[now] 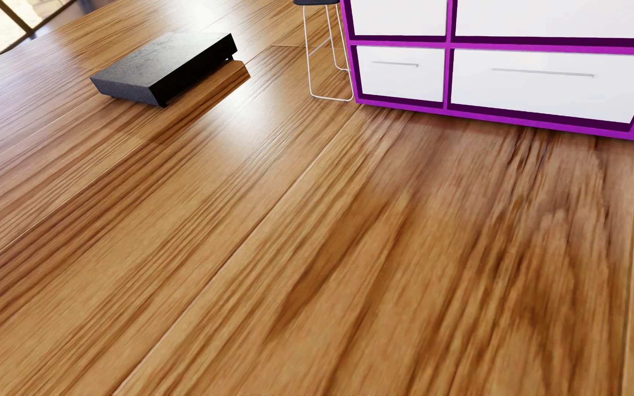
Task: Reach up
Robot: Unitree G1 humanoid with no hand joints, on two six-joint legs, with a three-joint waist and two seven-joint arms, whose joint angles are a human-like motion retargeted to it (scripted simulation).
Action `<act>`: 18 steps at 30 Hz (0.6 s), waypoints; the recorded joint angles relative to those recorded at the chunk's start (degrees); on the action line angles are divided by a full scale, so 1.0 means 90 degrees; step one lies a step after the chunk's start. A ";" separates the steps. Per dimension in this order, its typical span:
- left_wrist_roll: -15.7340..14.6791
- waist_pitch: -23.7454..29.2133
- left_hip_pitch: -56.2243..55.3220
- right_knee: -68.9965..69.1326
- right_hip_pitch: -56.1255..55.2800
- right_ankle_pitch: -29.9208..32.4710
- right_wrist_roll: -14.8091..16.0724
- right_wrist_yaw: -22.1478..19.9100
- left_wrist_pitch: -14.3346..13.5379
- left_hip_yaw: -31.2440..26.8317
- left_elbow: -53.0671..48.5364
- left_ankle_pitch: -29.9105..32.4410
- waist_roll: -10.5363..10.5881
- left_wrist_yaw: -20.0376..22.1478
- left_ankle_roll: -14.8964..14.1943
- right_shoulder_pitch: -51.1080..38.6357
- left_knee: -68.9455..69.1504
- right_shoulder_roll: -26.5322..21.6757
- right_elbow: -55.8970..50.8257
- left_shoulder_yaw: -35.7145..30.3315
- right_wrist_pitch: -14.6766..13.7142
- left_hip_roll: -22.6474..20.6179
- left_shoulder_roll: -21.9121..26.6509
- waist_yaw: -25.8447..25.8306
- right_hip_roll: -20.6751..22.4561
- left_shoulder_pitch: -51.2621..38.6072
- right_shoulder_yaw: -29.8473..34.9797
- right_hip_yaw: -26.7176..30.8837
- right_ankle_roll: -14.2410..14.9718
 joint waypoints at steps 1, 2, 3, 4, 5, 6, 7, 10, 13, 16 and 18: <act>0.0000 0.0005 -0.0006 -0.0002 -0.0005 0.0016 0.0000 0.0000 0.0000 0.0000 -0.0033 0.0046 0.0006 0.0000 0.0000 0.0005 -0.0001 -0.0015 0.0017 -0.0061 0.0000 0.0003 0.0037 -0.0004 0.0003 0.0009 0.0046 0.0000 0.0000; 0.0000 0.0007 -0.0012 -0.0007 -0.0006 0.0039 0.0000 0.0000 0.0000 0.0000 -0.0123 0.0053 -0.0007 0.0000 0.0000 0.0019 0.0002 -0.0015 0.0015 -0.0123 0.0000 0.0002 0.0067 -0.0010 -0.0002 0.0016 0.0059 0.0000 0.0000; 0.0000 0.0008 -0.0017 -0.0012 -0.0008 0.0048 0.0000 0.0000 0.0000 0.0000 -0.0113 0.0059 -0.0027 0.0000 0.0000 0.0028 0.0003 -0.0011 0.0002 -0.0209 0.0000 0.0000 0.0087 -0.0009 -0.0005 0.0089 0.0081 0.0000 0.0000; 0.0000 0.0009 -0.0025 -0.0015 -0.0013 0.0056 0.0000 0.0000 0.0000 0.0000 -0.0072 0.0071 -0.0049 0.0000 0.0000 0.0030 0.0003 -0.0002 -0.0008 -0.0275 0.0000 -0.0001 0.0108 -0.0009 -0.0007 0.0162 0.0080 0.0000 0.0000; 0.0000 0.0007 -0.0032 -0.0021 -0.0016 0.0069 0.0000 0.0000 0.0000 0.0000 -0.0091 0.0083 -0.0063 0.0000 0.0000 0.0035 0.0007 0.0000 -0.0029 -0.0333 0.0000 0.0001 0.0133 -0.0010 -0.0009 0.0233 0.0061 0.0000 0.0000; 0.0000 0.0008 -0.0036 -0.0020 -0.0021 0.0071 0.0000 0.0000 0.0000 0.0000 -0.0144 0.0085 -0.0063 0.0000 0.0000 0.0032 0.0007 -0.0007 -0.0047 -0.0397 0.0000 0.0006 0.0156 0.0000 -0.0005 0.0254 0.0081 0.0000 0.0000; 0.0000 0.0013 -0.0038 -0.0016 -0.0023 0.0064 0.0000 0.0000 0.0000 0.0000 -0.0111 0.0076 -0.0060 0.0000 0.0000 0.0016 0.0004 -0.0009 -0.0057 -0.0407 0.0000 0.0013 0.0169 0.0014 0.0001 0.0234 0.0104 0.0000 0.0000; 0.0000 0.0030 -0.0022 -0.0017 -0.0004 0.0076 0.0000 0.0000 0.0000 0.0000 -0.0197 0.0038 -0.0076 0.0000 0.0000 -0.0032 0.0006 0.0000 -0.0105 -0.0541 0.0000 0.0019 0.0178 0.0008 0.0007 0.0232 0.0168 0.0000 0.0000; 0.0000 0.0031 -0.0020 -0.0021 0.0009 0.0099 0.0000 0.0000 0.0000 0.0000 -0.0183 0.0002 -0.0087 0.0000 0.0000 -0.0059 -0.0001 0.0005 -0.0159 -0.0387 0.0000 0.0026 0.0108 -0.0001 0.0022 0.0174 0.0116 0.0000 0.0000; 0.0000 0.0043 -0.0008 -0.0018 0.0024 0.0104 0.0000 0.0000 0.0000 0.0000 -0.0221 -0.0048 -0.0094 0.0000 0.0000 -0.0079 -0.0009 0.0009 -0.0155 -0.0307 0.0000 0.0013 0.0011 0.0048 0.0012 0.0157 0.0169 0.0000 0.0000; 0.0000 0.0068 0.0009 -0.0011 0.0038 0.0134 0.0000 0.0000 0.0000 0.0000 -0.0252 -0.0094 -0.0100 0.0000 0.0000 -0.0084 -0.0009 -0.0005 -0.0171 -0.0459 0.0000 0.0012 -0.0024 0.0056 0.0013 0.0268 0.0247 0.0000 0.0000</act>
